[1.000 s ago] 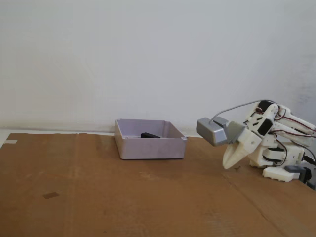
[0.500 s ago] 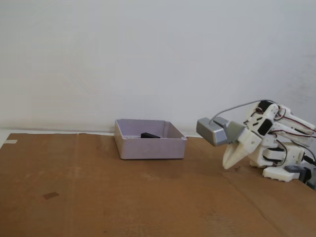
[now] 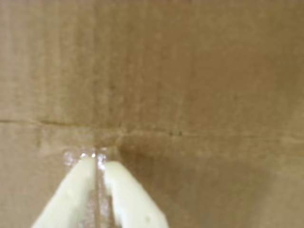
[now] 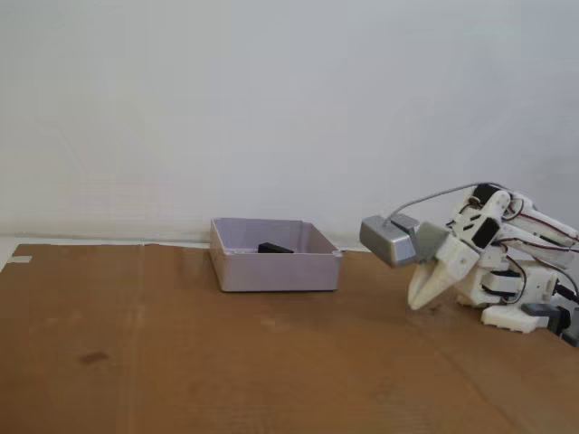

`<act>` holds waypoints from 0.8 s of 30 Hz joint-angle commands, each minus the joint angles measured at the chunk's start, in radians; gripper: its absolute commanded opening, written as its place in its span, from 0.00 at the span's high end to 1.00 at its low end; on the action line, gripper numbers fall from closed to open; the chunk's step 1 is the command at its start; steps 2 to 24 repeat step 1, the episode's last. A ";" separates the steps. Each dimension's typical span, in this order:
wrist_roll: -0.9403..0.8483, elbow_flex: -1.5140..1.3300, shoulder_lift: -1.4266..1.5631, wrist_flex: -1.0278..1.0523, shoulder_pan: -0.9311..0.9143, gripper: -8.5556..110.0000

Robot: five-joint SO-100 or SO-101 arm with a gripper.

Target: Grasp a block and put it in the box.

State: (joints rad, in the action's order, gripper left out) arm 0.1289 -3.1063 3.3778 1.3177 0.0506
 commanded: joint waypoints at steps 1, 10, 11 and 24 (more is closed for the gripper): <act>-0.003 -0.040 0.032 0.175 0.006 0.93; -0.003 -0.040 0.032 0.175 0.006 0.93; -0.003 -0.040 0.032 0.175 0.006 0.93; -0.003 -0.040 0.032 0.175 0.006 0.93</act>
